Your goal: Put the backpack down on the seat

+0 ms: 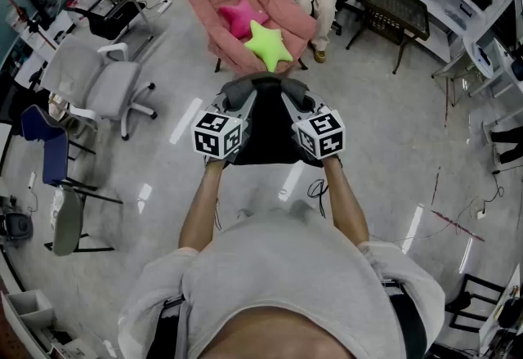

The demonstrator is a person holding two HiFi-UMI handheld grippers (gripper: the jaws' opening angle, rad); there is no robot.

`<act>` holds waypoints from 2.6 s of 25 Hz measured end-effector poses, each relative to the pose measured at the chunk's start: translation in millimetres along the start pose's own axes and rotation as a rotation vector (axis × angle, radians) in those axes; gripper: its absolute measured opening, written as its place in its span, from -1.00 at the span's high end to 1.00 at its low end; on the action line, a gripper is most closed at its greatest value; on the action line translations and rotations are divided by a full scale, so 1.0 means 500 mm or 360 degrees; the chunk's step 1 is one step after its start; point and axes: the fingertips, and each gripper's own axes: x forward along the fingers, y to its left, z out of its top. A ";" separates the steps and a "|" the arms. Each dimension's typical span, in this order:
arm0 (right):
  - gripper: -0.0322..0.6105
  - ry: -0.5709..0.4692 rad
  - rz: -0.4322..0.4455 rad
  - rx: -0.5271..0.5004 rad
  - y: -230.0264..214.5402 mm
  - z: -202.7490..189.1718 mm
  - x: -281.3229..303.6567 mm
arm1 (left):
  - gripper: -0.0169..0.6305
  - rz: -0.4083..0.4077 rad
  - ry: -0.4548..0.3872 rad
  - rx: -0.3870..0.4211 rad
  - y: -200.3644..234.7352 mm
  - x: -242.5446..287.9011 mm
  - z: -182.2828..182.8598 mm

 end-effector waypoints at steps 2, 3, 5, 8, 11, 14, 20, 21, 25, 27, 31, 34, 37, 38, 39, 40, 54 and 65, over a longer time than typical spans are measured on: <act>0.82 0.0004 -0.0001 -0.0001 -0.001 0.000 0.004 | 0.85 -0.0002 0.0002 -0.0002 0.003 0.002 -0.001; 0.82 0.0006 0.0000 0.0000 -0.002 -0.001 0.005 | 0.85 -0.0002 0.0004 -0.0003 0.004 0.003 -0.002; 0.82 0.0007 0.0003 0.0009 -0.004 -0.005 0.005 | 0.85 -0.0002 0.0007 -0.0007 0.003 0.005 -0.005; 0.82 0.0002 0.0008 0.0030 -0.005 -0.009 0.006 | 0.85 0.0000 0.0010 -0.0012 0.004 0.007 -0.010; 0.82 -0.0006 0.0006 0.0036 -0.011 -0.010 0.003 | 0.85 0.0001 0.0009 -0.0011 0.000 0.013 -0.008; 0.82 -0.0007 0.0014 0.0042 -0.019 -0.011 0.003 | 0.85 0.0012 0.0009 -0.0010 -0.001 0.020 -0.007; 0.82 -0.0026 0.0040 0.0052 -0.040 -0.015 -0.005 | 0.85 0.0043 0.0008 -0.0004 -0.014 0.040 -0.005; 0.82 -0.0029 0.0045 0.0050 -0.046 -0.014 -0.006 | 0.85 0.0050 0.0005 -0.0002 -0.015 0.045 -0.004; 0.82 -0.0030 0.0058 0.0039 -0.067 -0.015 -0.004 | 0.85 0.0070 0.0005 -0.0002 -0.018 0.066 0.000; 0.82 -0.0026 0.0066 0.0034 -0.077 -0.013 0.004 | 0.85 0.0079 0.0007 -0.0003 -0.011 0.077 0.003; 0.82 -0.0020 0.0073 0.0022 -0.105 -0.012 0.028 | 0.85 0.0086 0.0005 -0.0012 0.006 0.108 0.005; 0.82 -0.0014 0.0074 0.0015 -0.131 -0.010 0.055 | 0.85 0.0089 0.0001 -0.0020 0.027 0.136 0.008; 0.82 -0.0007 0.0068 0.0011 -0.150 -0.008 0.093 | 0.85 0.0084 -0.0004 -0.0023 0.062 0.161 0.009; 0.82 -0.0005 0.0064 0.0010 -0.157 -0.007 0.107 | 0.85 0.0080 -0.0007 -0.0022 0.075 0.171 0.010; 0.82 -0.0004 0.0059 0.0009 -0.166 -0.006 0.123 | 0.85 0.0075 -0.0010 -0.0022 0.089 0.183 0.012; 0.82 -0.0002 0.0054 0.0009 -0.178 -0.004 0.139 | 0.85 0.0070 -0.0014 -0.0021 0.103 0.198 0.015; 0.82 -0.0006 -0.0039 -0.0014 -0.368 0.097 0.411 | 0.85 -0.0023 -0.0070 -0.0016 0.359 0.422 0.129; 0.82 -0.0070 -0.0153 -0.0054 -0.486 0.210 0.602 | 0.85 -0.0115 -0.0127 0.0064 0.543 0.553 0.247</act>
